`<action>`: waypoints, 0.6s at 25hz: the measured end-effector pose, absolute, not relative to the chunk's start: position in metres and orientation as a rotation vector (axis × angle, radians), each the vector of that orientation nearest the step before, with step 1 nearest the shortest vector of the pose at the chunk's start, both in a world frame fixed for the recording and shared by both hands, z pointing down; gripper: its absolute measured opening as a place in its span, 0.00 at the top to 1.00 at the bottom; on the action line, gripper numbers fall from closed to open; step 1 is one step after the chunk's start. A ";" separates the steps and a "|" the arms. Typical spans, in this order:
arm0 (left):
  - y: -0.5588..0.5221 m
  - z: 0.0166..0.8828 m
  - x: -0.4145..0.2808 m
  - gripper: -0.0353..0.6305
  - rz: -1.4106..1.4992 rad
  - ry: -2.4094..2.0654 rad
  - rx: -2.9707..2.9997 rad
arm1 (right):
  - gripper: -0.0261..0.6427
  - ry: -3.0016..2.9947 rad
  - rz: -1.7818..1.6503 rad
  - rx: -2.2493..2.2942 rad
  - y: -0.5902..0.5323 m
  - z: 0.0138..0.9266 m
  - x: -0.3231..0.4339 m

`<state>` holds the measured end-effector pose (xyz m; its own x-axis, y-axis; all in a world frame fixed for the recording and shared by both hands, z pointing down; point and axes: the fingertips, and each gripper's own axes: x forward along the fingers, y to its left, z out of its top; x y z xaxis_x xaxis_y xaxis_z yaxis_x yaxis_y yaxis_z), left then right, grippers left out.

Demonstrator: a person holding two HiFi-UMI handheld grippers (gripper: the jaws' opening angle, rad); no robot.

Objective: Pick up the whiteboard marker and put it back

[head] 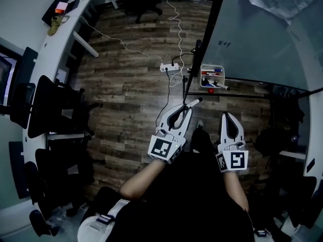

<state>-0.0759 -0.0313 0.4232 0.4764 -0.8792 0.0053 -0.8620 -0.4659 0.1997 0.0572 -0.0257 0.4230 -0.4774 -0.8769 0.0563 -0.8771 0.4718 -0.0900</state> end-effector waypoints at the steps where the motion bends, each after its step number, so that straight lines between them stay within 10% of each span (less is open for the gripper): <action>1: -0.036 0.426 -0.075 0.84 -0.144 -1.515 2.545 | 0.94 -2.697 0.165 1.602 -0.030 0.423 0.058; 15: -0.101 0.443 -0.053 0.84 -0.088 -1.494 2.532 | 0.94 -2.737 0.193 1.578 -0.092 0.431 0.079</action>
